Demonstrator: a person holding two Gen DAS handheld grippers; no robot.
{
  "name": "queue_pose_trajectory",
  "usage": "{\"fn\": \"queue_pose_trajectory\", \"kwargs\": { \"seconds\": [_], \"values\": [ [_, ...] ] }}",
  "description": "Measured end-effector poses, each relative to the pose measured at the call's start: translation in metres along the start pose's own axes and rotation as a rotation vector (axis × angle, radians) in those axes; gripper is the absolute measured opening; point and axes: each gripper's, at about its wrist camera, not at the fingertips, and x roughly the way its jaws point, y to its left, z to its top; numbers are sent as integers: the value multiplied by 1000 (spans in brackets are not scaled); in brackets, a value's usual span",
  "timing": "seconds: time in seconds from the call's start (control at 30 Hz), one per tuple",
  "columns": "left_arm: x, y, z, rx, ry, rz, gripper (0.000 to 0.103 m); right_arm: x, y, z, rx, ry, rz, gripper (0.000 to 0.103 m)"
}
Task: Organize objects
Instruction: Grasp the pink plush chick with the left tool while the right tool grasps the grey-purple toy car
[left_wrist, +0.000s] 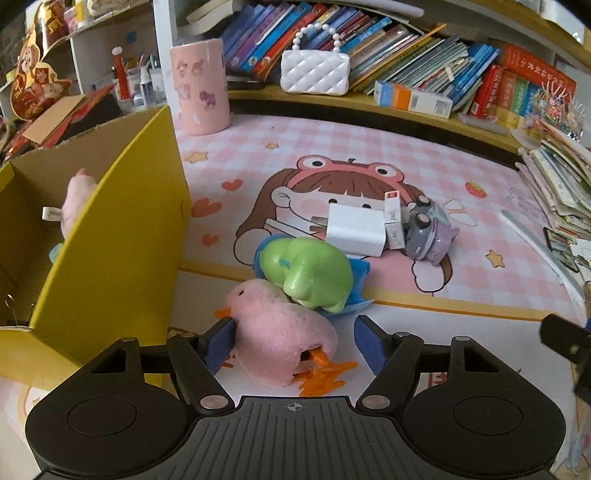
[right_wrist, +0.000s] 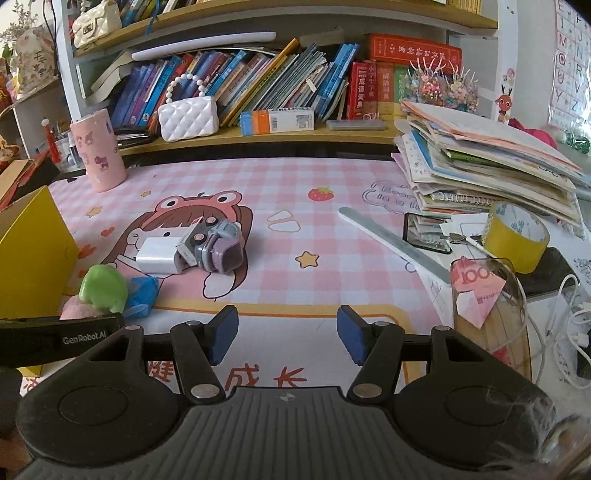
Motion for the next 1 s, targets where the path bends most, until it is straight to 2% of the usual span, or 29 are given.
{"fn": "queue_pose_trajectory", "kwargs": {
  "seconds": [0.07, 0.1, 0.13, 0.17, 0.4, 0.63, 0.83, 1.0],
  "values": [
    [2, -1, -1, 9, -1, 9, 68, 1, 0, 0, 1, 3, 2, 58],
    [1, -1, -1, 11, -2, 13, 64, 2, 0, 0, 2, 8, 4, 58],
    [0, 0, -2, 15, -5, 20, 54, 4, 0, 0, 7, 18, 9, 58],
    [-1, 2, -2, 20, -6, 14, 53, 6, 1, 0, 11, 27, 15, 58],
    [-21, 16, -7, 4, 1, -30, 51, 23, 17, 3, 5, 49, 64, 61],
    [-59, 22, -8, 28, -57, -77, 51, 54, 35, 19, -25, 39, 90, 62],
    [-80, 24, -10, 67, -82, -77, 51, 82, 50, 33, -53, 32, 118, 62],
    [-90, 26, -12, 87, -100, -76, 51, 108, 56, 44, -73, 25, 98, 61]
  ]
}}
